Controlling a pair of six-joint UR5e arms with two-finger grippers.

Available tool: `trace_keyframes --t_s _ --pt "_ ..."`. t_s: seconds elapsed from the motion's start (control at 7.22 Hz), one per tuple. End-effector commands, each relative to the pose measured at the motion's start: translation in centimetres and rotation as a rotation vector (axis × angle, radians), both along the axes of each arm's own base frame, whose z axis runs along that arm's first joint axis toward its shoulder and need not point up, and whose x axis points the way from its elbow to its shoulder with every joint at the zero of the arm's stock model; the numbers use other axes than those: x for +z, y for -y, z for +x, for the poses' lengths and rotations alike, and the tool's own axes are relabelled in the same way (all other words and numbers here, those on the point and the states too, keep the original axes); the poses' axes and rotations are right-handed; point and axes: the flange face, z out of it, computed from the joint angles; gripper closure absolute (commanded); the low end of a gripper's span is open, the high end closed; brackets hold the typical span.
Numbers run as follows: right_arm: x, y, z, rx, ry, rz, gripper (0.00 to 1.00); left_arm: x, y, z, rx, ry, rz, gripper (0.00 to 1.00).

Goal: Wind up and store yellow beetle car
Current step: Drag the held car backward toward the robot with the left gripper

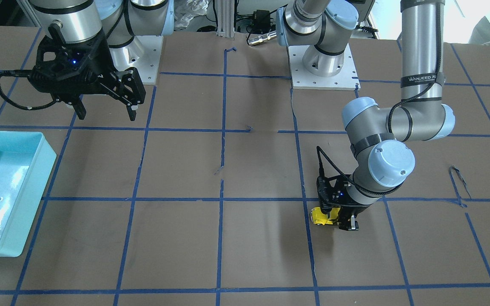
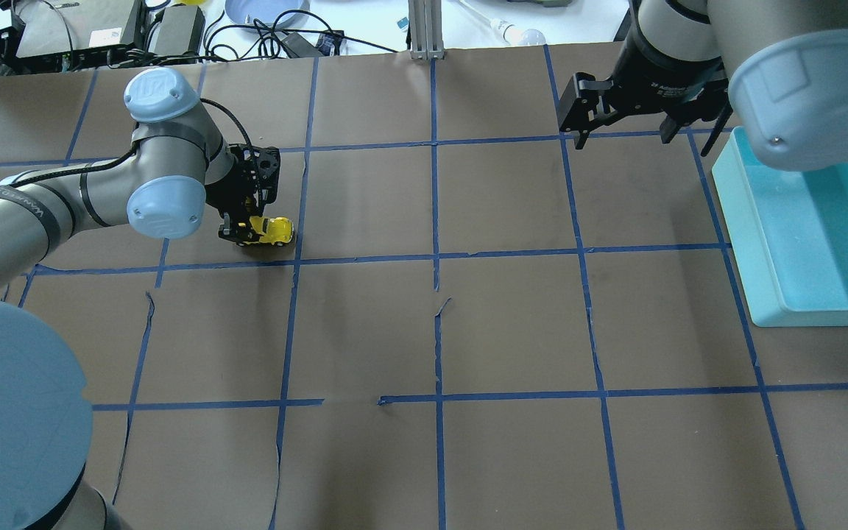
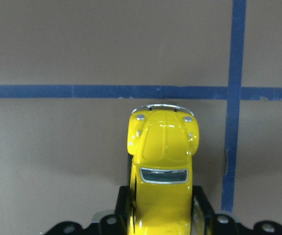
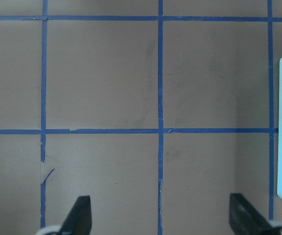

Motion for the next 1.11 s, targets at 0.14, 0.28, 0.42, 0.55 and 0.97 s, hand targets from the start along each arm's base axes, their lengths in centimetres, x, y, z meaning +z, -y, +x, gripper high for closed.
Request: trace_keyframes --t_s 0.14,0.28,0.42,0.55,0.97 --pt "-0.2 0.0 0.0 0.000 0.000 0.004 0.00 -0.4 0.0 0.9 -0.029 0.000 0.005 0.93" --pt "-0.1 0.0 0.0 0.002 0.000 0.002 0.00 -0.4 0.0 1.2 -0.033 0.000 0.005 0.93" --pt "-0.2 0.0 0.0 0.002 -0.001 0.004 0.00 -0.5 0.0 1.7 -0.033 0.003 0.007 0.93" --pt "-0.2 0.0 0.0 0.000 0.000 0.005 0.00 -0.6 0.1 3.6 -0.003 -0.001 0.008 0.93" --pt "-0.1 0.0 0.0 0.000 -0.002 0.005 0.00 -0.9 -0.2 6.0 -0.013 0.005 0.009 0.93"
